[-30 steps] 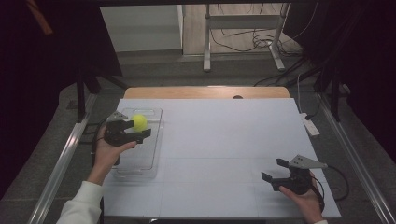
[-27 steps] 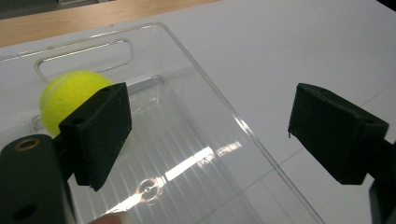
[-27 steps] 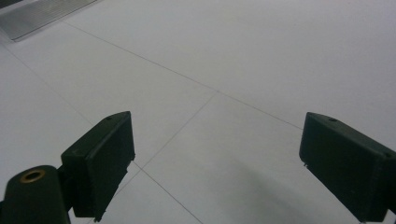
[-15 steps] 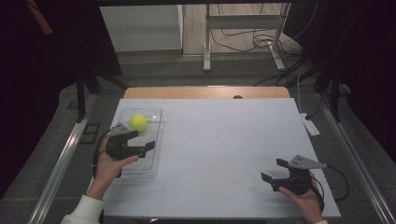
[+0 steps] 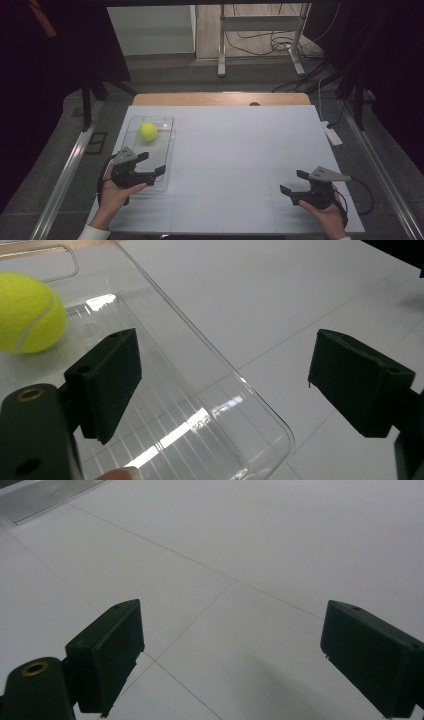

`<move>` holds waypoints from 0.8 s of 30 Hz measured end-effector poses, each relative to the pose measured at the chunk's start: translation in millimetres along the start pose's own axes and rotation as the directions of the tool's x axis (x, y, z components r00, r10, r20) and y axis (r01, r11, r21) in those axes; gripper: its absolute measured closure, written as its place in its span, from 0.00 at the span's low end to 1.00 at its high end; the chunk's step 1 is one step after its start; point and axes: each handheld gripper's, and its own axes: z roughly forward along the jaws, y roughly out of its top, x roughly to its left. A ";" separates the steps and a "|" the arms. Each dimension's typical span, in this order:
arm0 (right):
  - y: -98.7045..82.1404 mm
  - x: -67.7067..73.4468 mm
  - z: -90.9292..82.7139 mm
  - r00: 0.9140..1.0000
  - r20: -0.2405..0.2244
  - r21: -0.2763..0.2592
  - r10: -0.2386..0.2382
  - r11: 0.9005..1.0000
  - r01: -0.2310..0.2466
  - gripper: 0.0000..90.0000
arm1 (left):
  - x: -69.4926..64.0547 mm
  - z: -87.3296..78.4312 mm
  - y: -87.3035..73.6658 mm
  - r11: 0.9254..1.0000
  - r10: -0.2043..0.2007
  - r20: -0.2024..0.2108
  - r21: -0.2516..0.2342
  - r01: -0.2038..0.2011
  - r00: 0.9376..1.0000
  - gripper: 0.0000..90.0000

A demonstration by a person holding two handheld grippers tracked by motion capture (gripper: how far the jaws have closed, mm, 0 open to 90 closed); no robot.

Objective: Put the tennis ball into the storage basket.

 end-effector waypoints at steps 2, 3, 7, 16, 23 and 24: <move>0.1 -0.1 0.3 1.000 0.000 0.000 0.000 1.000 0.000 0.12 | -0.8 -1.1 -2.7 1.000 0.001 0.010 -0.008 -0.001 1.000 0.16; 0.1 -0.2 0.3 1.000 0.000 0.001 0.000 1.000 0.000 0.12 | -1.2 -1.5 -4.4 1.000 0.002 0.012 -0.014 -0.002 1.000 0.16; 0.2 -0.3 0.0 1.000 -0.004 -0.002 0.003 1.000 -0.003 0.12 | -3.6 -1.3 -9.5 1.000 0.004 0.012 -0.016 -0.003 1.000 0.16; 0.2 -0.9 -2.1 1.000 -0.008 -0.012 0.013 1.000 -0.013 0.12 | -6.6 2.6 -15.0 1.000 0.020 -0.001 0.002 -0.020 1.000 0.16; 0.9 -1.8 -3.0 1.000 -0.009 -0.020 0.015 1.000 -0.015 0.12 | -5.9 2.3 -16.6 1.000 0.020 -0.003 0.001 -0.020 1.000 0.16; 0.9 -1.8 -3.0 1.000 -0.009 -0.020 0.015 1.000 -0.015 0.12 | -5.9 2.3 -16.6 1.000 0.020 -0.003 0.001 -0.020 1.000 0.16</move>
